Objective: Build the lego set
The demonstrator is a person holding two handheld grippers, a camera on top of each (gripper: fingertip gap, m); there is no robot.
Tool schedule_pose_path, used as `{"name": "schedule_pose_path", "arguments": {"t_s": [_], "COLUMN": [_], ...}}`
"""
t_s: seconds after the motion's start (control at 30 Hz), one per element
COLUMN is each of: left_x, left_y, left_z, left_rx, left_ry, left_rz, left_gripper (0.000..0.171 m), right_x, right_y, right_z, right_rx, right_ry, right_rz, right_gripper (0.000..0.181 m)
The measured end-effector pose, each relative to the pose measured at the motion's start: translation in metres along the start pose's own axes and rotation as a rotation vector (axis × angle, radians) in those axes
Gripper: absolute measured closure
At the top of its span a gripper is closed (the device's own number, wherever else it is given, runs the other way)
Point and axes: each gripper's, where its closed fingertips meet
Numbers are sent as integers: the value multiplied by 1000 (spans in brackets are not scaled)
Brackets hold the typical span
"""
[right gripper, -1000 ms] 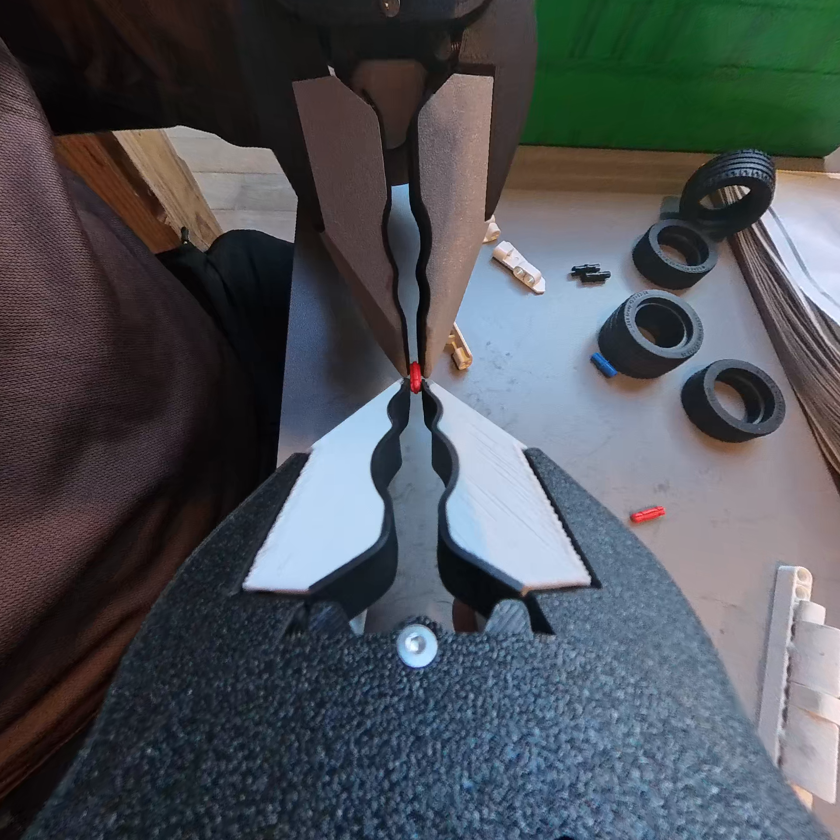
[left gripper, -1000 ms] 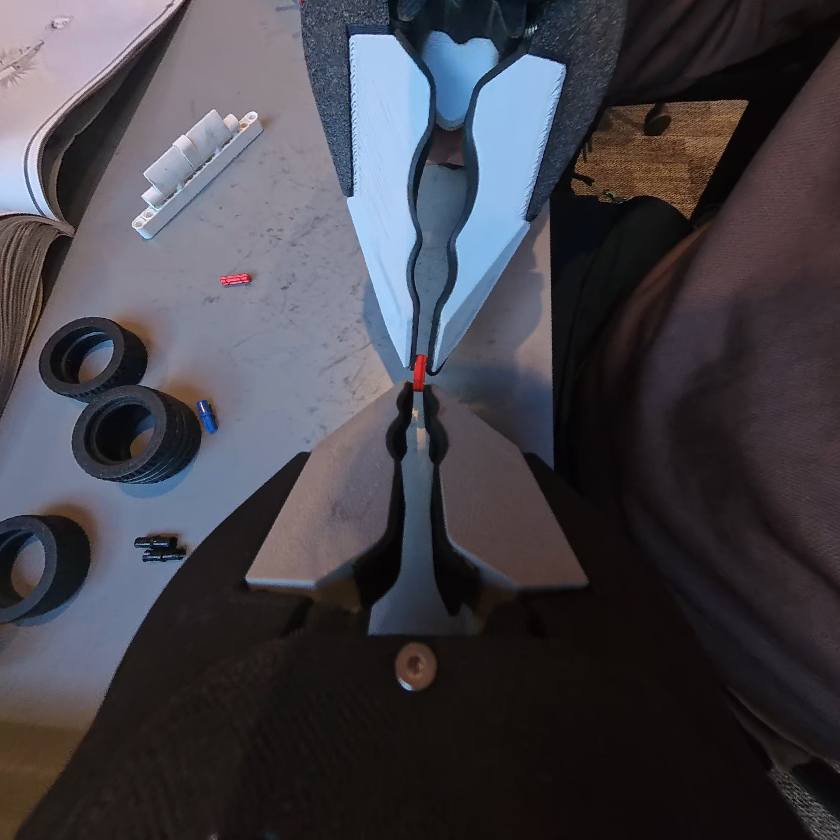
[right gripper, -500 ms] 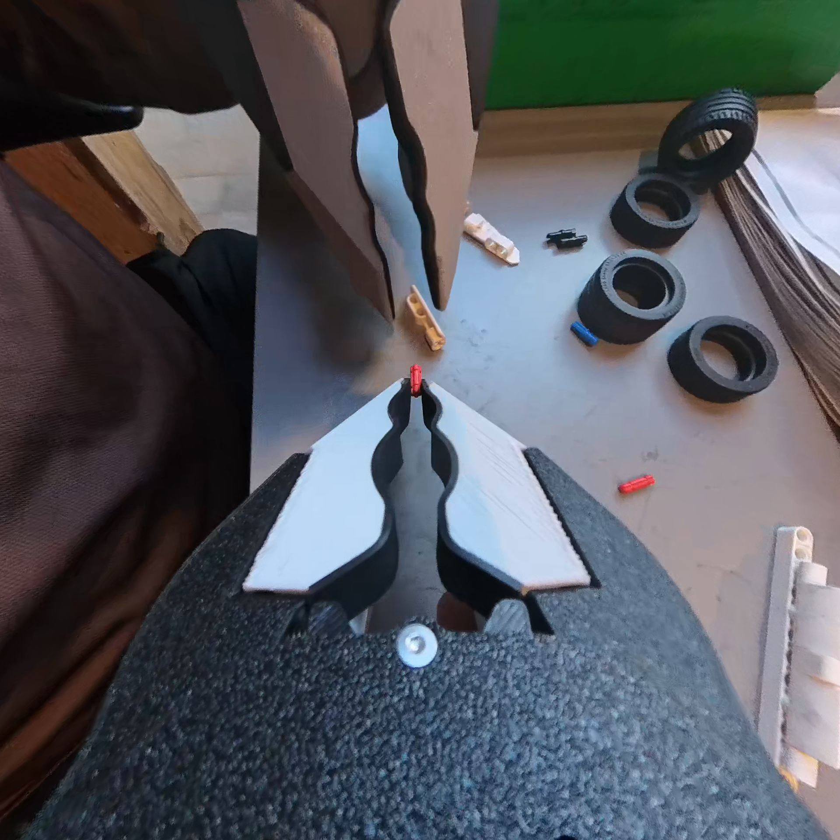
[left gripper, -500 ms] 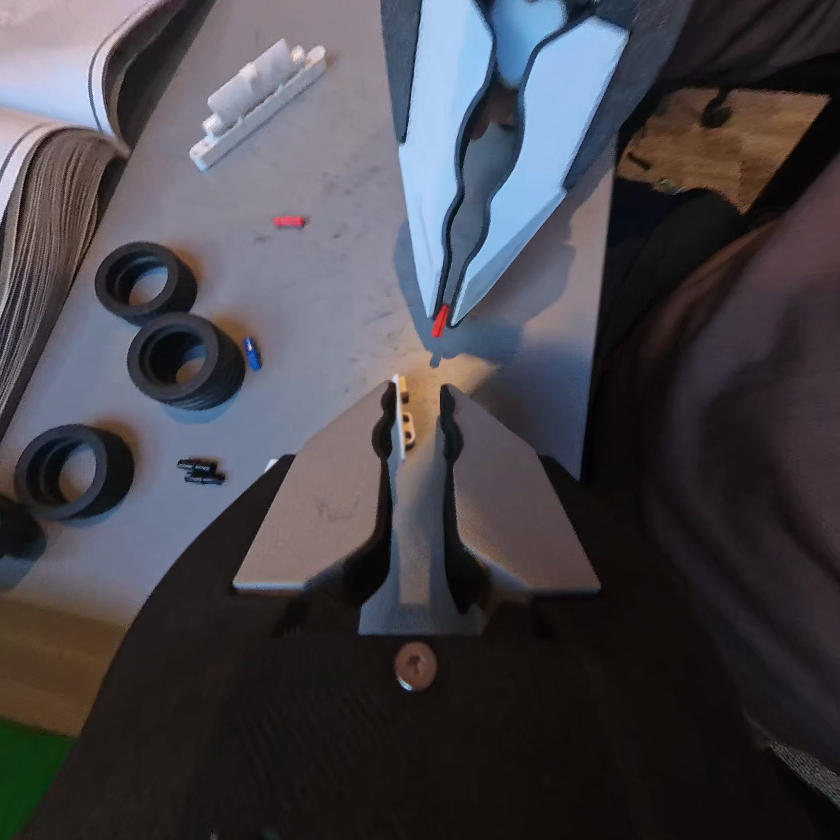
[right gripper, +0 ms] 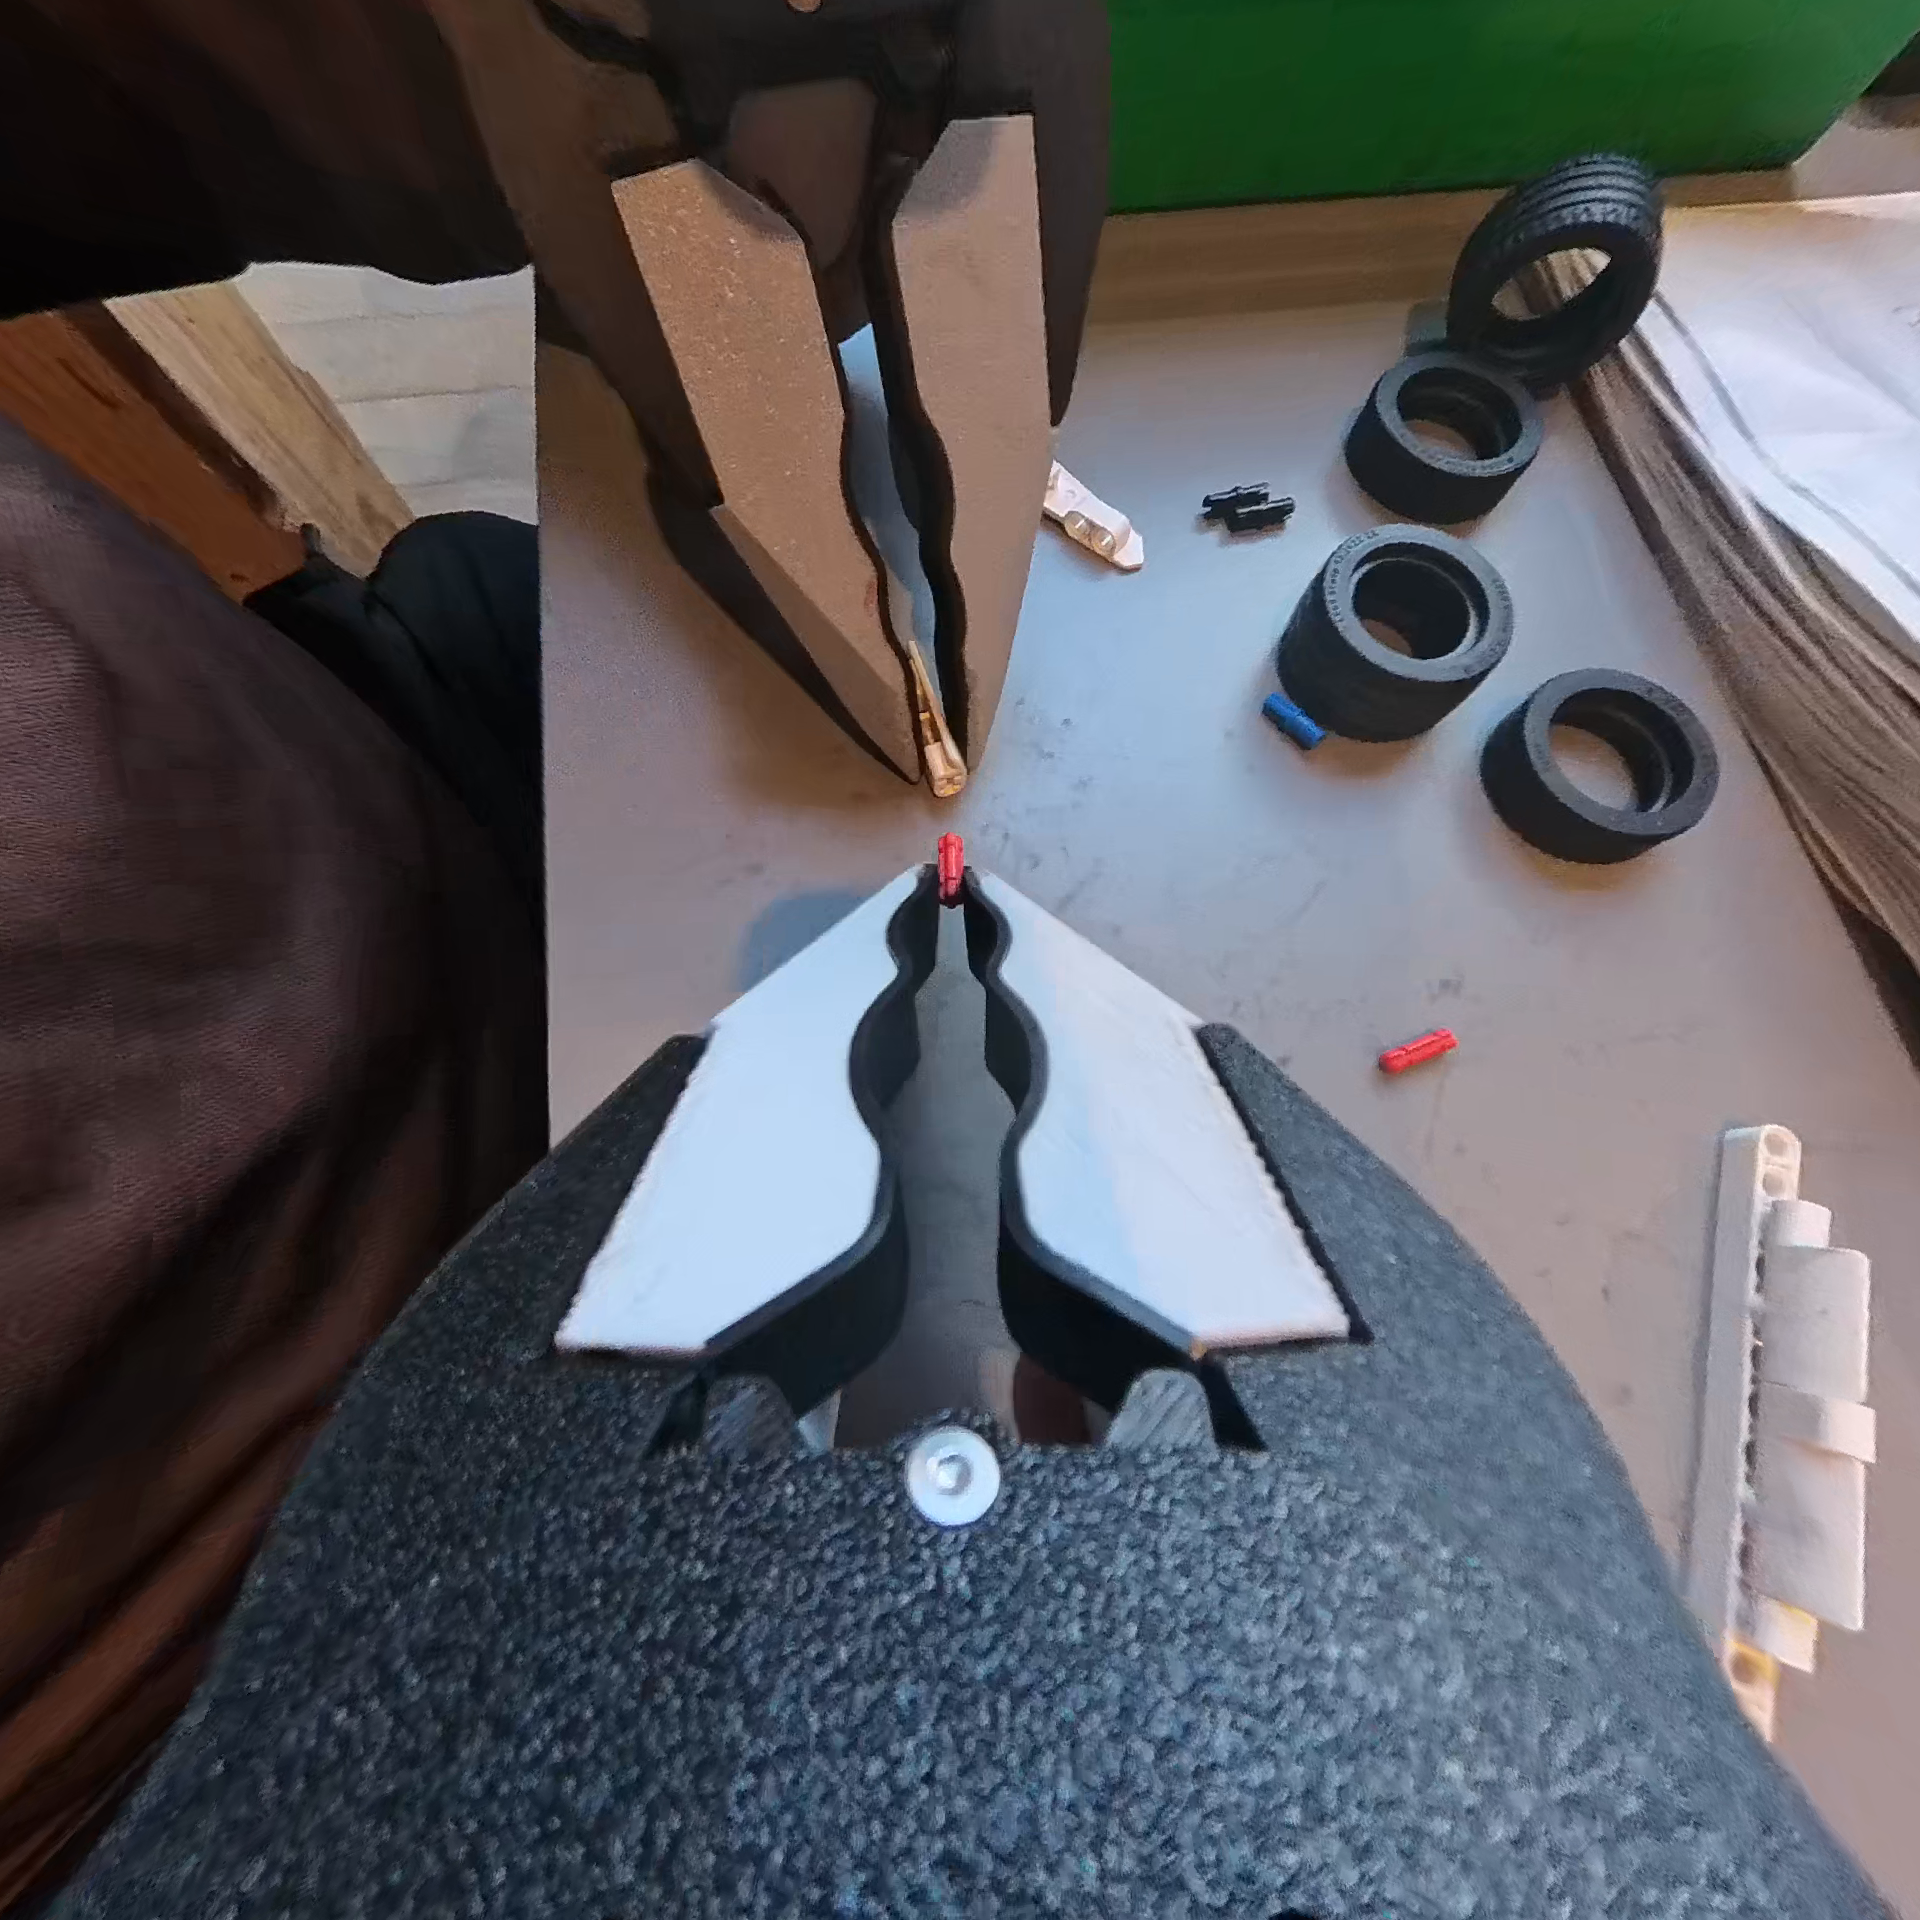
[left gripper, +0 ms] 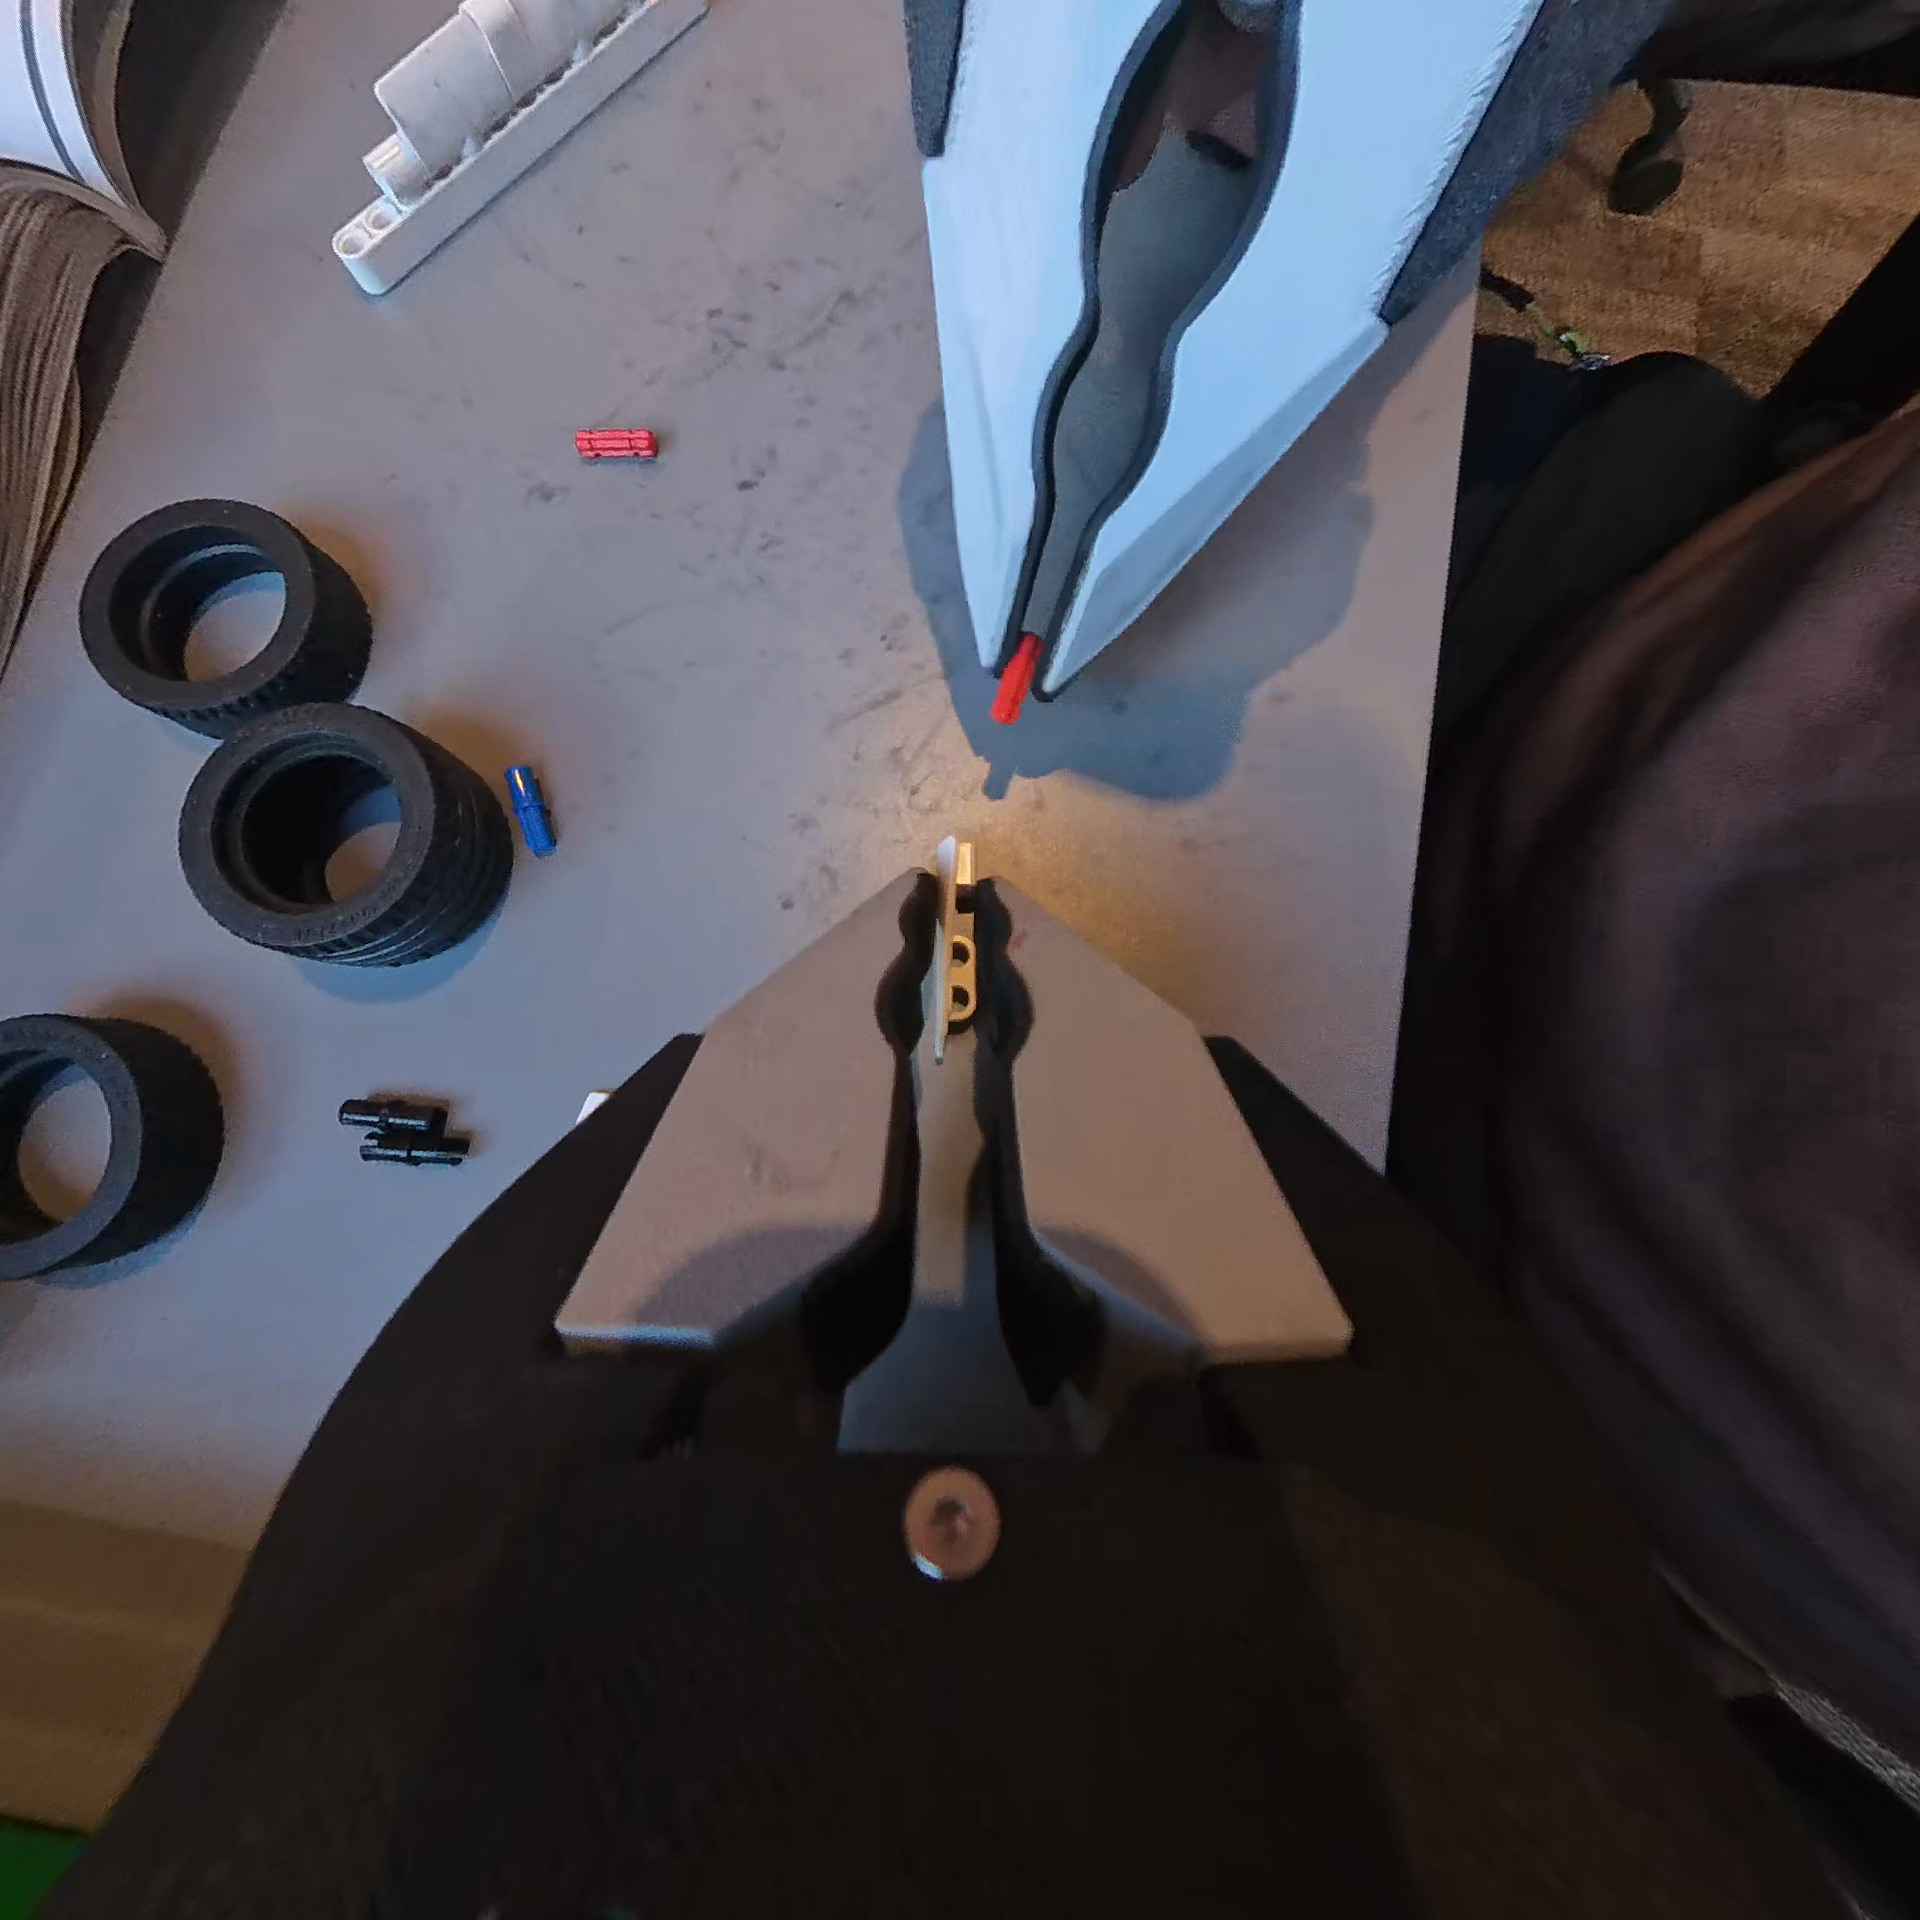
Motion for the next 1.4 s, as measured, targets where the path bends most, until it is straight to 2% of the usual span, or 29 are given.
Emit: {"name": "schedule_pose_path", "arguments": {"t_s": [0.17, 0.37, 0.47, 0.6, 0.73, 0.9, 0.97, 1.4], "left_x": [8, 20, 20, 23, 23, 24, 24, 25], "left_y": [-6, -15, -14, -16, -16, -16, -15, -14], "left_z": [3, 11, 16, 20, 21, 22, 28, 35], "left_rx": [-4, -22, -50, -45, -41, -32, -69, -89], "left_ry": [-27, -41, -49, -102, -145, -157, -152, -203], "left_rz": [12, 36, 21, 16, 14, 87, 106, 116], "left_gripper": [167, 167, 167, 167, 167, 167, 167, 167], "right_x": [1, -24, -28, -31, -35, -35, -31, -29], "right_y": [11, 24, 33, 36, 31, 18, 16, 2], "right_z": [5, 0, 4, 2, -4, -19, -19, -25], "right_rx": [-56, -62, -115, -108, -115, -109, -110, -41], "right_ry": [-18, -112, -99, -97, -39, 22, 7, 33], "right_rz": [28, 4, 19, 19, -15, -53, -41, -98], "right_gripper": [177, 177, 177, 177, 177, 177, 177, 177]}}
Point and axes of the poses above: each gripper's, where its closed fingertips meet, y back along the fingers, x out of its top, z = x × y across the jaws, and after that the axes turned 14 degrees about -y, right-handed
